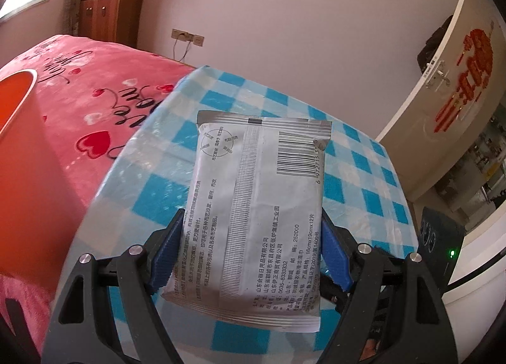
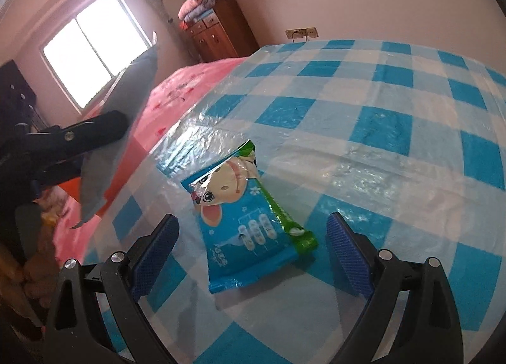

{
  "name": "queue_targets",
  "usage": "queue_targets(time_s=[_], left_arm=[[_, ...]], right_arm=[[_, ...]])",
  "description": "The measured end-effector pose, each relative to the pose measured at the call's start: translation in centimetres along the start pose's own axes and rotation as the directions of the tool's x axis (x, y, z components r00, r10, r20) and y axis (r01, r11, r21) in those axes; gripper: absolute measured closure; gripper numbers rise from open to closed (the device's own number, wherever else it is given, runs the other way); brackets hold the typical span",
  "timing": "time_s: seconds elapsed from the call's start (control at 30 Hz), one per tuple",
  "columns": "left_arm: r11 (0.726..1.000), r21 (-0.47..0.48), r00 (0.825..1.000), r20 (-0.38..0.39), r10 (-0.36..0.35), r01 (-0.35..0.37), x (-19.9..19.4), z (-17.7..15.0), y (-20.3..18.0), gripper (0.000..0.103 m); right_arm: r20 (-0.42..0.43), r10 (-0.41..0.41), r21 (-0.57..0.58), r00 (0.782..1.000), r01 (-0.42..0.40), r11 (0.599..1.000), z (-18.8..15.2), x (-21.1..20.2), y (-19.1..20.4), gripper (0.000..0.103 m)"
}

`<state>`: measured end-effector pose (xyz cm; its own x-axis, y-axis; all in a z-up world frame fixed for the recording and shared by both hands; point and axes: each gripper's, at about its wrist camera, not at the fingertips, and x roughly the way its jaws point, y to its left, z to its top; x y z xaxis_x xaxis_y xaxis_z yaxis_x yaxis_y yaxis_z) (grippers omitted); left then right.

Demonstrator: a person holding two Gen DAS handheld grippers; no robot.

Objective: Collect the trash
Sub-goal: 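Grasp the blue cartoon snack packet with the right gripper and lift it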

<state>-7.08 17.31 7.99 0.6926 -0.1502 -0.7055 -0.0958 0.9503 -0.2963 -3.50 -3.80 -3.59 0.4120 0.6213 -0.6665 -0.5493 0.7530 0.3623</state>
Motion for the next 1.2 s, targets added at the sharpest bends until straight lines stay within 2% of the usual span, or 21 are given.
queue_targets(time_s=[0.17,0.23,0.67,0.9,1.03,1.2], left_arm=[[0.999,-0.001,0.999,-0.010,0.034,-0.034,-0.1,-1.0,1.3,0.025],[0.999,-0.007,0.999,-0.018,0.036,-0.036,-0.1,-1.4,1.9,0.025],[0.994,0.051,0.995,-0.026,0.094,-0.093,-0.3,-2.8,2.5,0.025],[0.986,0.095,0.990,-0.029,0.138,-0.135,-0.4,-3.6,2.8,0.025],[0.984,0.105,0.988,-0.025,0.150,-0.146,-0.6,-3.9,3.3,0.025],[0.978,0.126,0.986,-0.012,0.167,-0.165,-1.1,-4.2,3.8,0.025]], right_arm=[[-0.004,-0.038,-0.041,0.999,0.038,0.998,0.4,1.0,1.1,0.010],[-0.009,-0.062,-0.062,0.998,0.061,0.996,0.2,1.2,1.6,0.016],[-0.029,-0.165,-0.111,0.986,0.161,0.981,0.0,2.2,2.7,0.025],[-0.029,-0.199,-0.141,0.980,0.193,0.971,-0.2,2.3,3.2,0.035],[-0.029,-0.208,-0.167,0.978,0.200,0.965,-0.4,2.4,3.7,0.045],[-0.015,-0.251,-0.191,0.968,0.243,0.951,-0.7,2.4,4.5,0.048]])
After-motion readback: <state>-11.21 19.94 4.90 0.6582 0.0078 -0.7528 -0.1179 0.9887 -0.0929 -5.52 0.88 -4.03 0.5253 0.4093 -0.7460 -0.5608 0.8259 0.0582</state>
